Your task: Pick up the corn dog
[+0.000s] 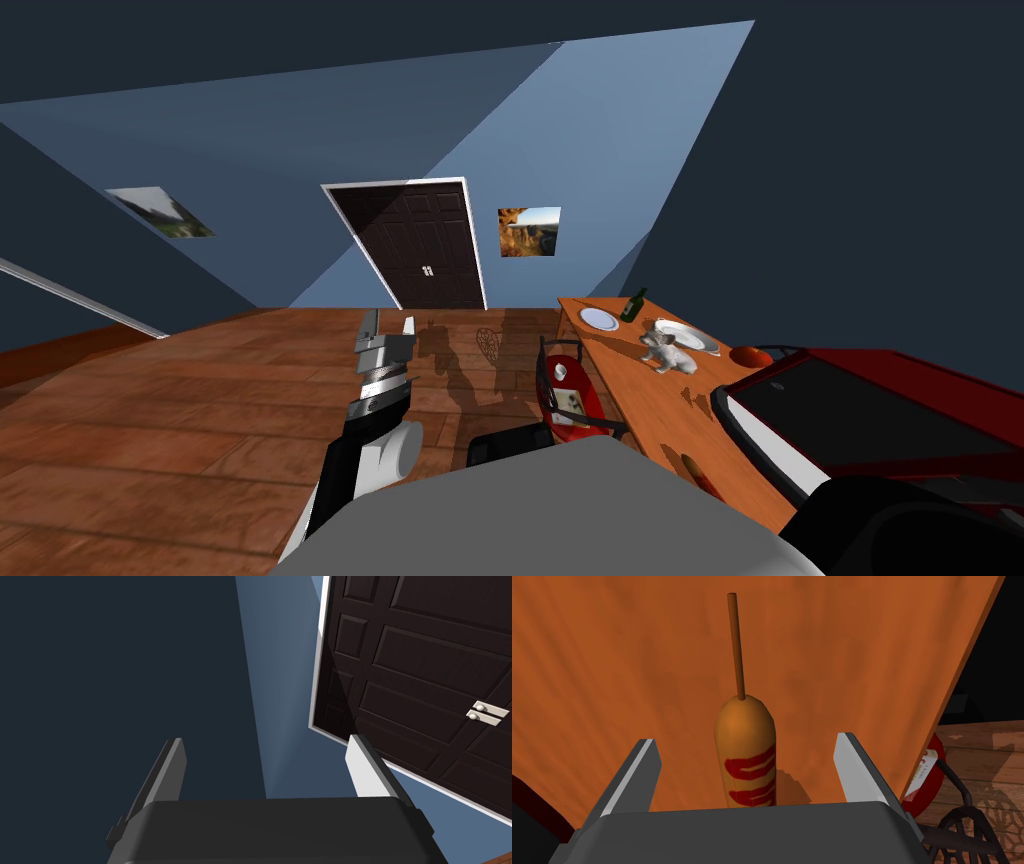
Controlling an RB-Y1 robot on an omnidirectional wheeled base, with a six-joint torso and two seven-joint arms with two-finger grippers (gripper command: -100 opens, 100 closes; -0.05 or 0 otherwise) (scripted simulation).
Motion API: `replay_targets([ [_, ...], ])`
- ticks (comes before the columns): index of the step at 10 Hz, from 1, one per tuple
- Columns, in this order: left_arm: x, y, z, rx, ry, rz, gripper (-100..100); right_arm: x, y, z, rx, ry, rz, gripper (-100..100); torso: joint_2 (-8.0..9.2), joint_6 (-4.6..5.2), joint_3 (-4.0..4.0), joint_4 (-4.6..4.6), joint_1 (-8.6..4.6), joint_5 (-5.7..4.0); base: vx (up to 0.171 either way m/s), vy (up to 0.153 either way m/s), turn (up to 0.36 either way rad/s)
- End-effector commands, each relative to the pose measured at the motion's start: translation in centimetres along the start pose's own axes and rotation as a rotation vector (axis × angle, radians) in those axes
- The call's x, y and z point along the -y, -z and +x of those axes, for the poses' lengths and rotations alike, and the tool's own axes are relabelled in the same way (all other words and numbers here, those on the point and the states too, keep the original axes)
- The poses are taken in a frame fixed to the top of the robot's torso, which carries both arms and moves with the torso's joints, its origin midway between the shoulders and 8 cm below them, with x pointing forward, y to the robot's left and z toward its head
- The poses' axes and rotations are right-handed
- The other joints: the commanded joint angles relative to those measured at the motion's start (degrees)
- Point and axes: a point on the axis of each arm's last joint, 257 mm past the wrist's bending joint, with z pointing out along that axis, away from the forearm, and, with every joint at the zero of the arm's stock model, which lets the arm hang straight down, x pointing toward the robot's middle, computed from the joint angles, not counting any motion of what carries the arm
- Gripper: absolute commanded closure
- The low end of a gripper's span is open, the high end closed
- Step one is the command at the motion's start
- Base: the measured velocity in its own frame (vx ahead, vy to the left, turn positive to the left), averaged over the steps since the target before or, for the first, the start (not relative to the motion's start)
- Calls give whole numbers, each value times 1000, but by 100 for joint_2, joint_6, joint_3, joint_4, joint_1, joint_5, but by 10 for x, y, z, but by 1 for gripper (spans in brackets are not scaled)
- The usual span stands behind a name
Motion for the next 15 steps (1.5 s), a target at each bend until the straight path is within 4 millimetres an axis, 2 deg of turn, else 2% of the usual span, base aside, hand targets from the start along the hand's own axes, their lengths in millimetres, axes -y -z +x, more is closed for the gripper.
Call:
replay_targets([
  [1, 0, 0, 0, 0, 0, 0, 0, -1, -1, -2, 4, 2, -3, -100, 0, 0, 0, 0, 0, 0, 0, 0, 0],
  [8, 0, 0, 0, 0, 0, 0, 0, -1, -1, -2, 4, 2, -3, -100, -1, 1, -1, 0, 5, 1, 0, 0, -1],
  [10, 0, 0, 0, 0, 0, 0, 0, -25, -1, -43, 71, 5, -76, -100, 11, 0, 6, 2, -16, -2, -56, -82, -17],
  [11, 0, 0, 0, 0, 0, 0, 0, -27, -1, -45, 76, 5, -80, -100, 19, -1, 11, 4, -34, -8, -45, -80, 6],
  [12, 0, 0, 0, 0, 0, 0, 0, -36, 0, -61, 102, 8, -109, -100, 17, 0, 10, 4, -29, -7, -46, -64, -10],
  [13, 0, 0, 0, 0, 0, 0, 0, -36, 0, -61, 102, 8, -109, -100, 17, 0, 10, 4, -25, -6, -39, -44, -4],
  [15, 0, 0, 0, 0, 0, 0, 0, -46, 2, -77, 128, 11, -137, -100, 11, 1, 7, 3, -9, -3, -25, -28, -8],
])
